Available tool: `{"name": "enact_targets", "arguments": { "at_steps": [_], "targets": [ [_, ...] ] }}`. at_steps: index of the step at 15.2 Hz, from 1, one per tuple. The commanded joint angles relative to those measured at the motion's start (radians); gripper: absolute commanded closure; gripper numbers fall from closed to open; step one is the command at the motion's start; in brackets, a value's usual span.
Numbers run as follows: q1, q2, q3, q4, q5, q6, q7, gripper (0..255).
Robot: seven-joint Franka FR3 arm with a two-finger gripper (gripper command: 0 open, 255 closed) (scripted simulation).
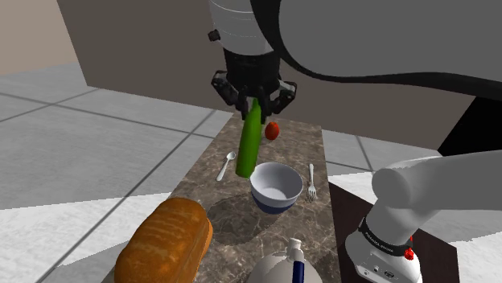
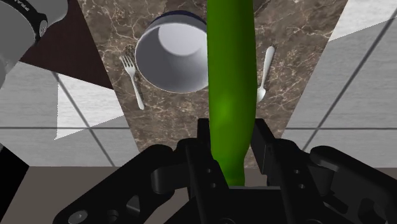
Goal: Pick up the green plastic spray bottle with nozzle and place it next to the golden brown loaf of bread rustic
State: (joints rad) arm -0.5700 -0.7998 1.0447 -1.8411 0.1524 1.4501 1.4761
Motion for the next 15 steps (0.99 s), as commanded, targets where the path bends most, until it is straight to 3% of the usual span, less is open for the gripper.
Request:
{"name": "enact_targets", "arguments": {
  "at_steps": [1,6,15],
  "targets": [
    [-0.033,0.013,0.056,0.072,0.013,-0.04,0.04,255],
    [-0.137,0.03,0.205,0.251,0.053,-0.13,0.133,255],
    [-0.085,-0.012,0.211,0.106,0.089,-0.027,0.151,255]
  ]
}}
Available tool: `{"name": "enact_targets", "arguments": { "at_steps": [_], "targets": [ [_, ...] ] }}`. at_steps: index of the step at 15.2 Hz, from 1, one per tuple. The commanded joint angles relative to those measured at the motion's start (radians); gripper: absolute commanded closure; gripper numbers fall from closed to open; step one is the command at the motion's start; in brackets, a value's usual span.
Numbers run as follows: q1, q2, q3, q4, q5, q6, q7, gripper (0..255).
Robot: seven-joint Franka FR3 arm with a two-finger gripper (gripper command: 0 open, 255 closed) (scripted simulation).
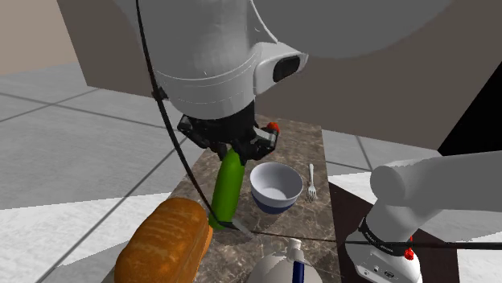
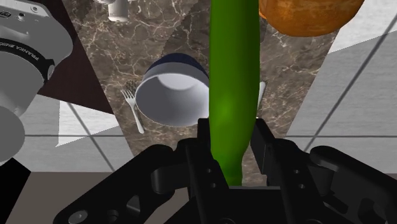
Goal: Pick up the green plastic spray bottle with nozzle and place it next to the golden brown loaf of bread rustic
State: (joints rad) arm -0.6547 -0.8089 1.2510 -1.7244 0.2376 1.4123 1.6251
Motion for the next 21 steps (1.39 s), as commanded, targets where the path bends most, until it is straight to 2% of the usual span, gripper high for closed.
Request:
{"name": "enact_targets", "arguments": {
  "at_steps": [1,11,21],
  "targets": [
    [0.004,-0.007,0.007,-0.025,0.008,0.022,0.004,255],
    [0.035,-0.043,0.044,-0.156,0.051,0.13,0.025,255],
    [0.045,-0.072,0.103,-0.263,0.098,0.234,0.046,255]
  ]
}}
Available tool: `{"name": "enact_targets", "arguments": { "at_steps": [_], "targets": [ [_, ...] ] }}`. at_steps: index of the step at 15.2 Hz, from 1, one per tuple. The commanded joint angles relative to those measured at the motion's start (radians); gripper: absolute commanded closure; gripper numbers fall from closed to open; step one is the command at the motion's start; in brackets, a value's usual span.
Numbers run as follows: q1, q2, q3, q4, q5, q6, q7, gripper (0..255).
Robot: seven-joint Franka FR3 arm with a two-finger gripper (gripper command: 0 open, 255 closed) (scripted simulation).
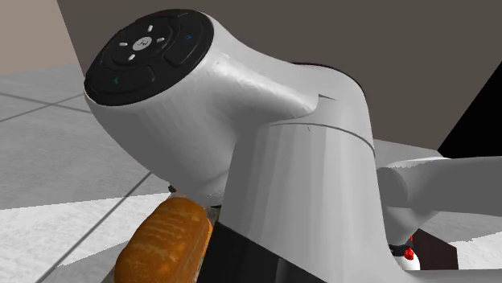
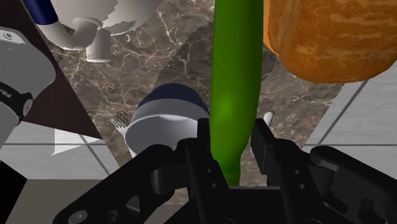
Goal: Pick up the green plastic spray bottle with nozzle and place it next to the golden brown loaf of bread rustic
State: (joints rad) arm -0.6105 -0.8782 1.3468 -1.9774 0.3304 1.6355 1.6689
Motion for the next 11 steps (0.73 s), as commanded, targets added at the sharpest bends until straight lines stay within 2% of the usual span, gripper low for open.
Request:
{"name": "enact_targets", "arguments": {
  "at_steps": [1,11],
  "targets": [
    [0.0,-0.005,0.014,-0.019,0.01,0.021,0.004,255],
    [-0.011,-0.028,0.094,-0.102,0.062,0.122,0.024,255]
  ]
}}
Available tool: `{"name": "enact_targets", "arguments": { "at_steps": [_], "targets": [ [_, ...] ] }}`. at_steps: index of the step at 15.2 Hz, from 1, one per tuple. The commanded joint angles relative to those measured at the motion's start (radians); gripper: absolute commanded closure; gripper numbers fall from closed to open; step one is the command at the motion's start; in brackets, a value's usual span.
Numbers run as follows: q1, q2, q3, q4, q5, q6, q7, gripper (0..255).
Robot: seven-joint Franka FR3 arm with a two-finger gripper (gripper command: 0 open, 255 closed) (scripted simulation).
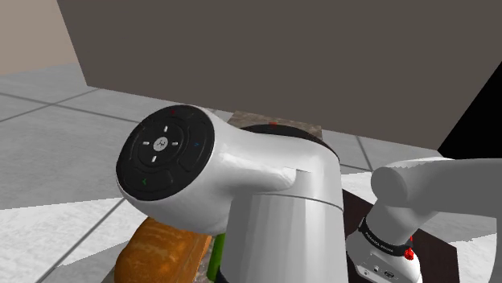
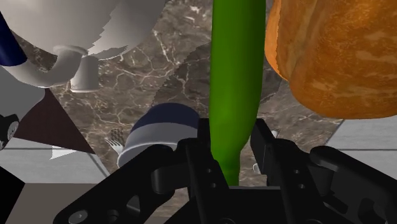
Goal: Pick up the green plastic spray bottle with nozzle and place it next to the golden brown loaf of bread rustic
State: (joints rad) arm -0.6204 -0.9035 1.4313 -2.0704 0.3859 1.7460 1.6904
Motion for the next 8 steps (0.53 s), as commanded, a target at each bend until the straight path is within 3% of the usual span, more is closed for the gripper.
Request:
{"name": "enact_targets", "arguments": {
  "at_steps": [1,8],
  "targets": [
    [-0.003,-0.005,0.018,-0.016,0.012,0.022,0.004,255],
    [-0.023,-0.02,0.085,-0.06,0.051,0.091,0.017,255]
  ]
}}
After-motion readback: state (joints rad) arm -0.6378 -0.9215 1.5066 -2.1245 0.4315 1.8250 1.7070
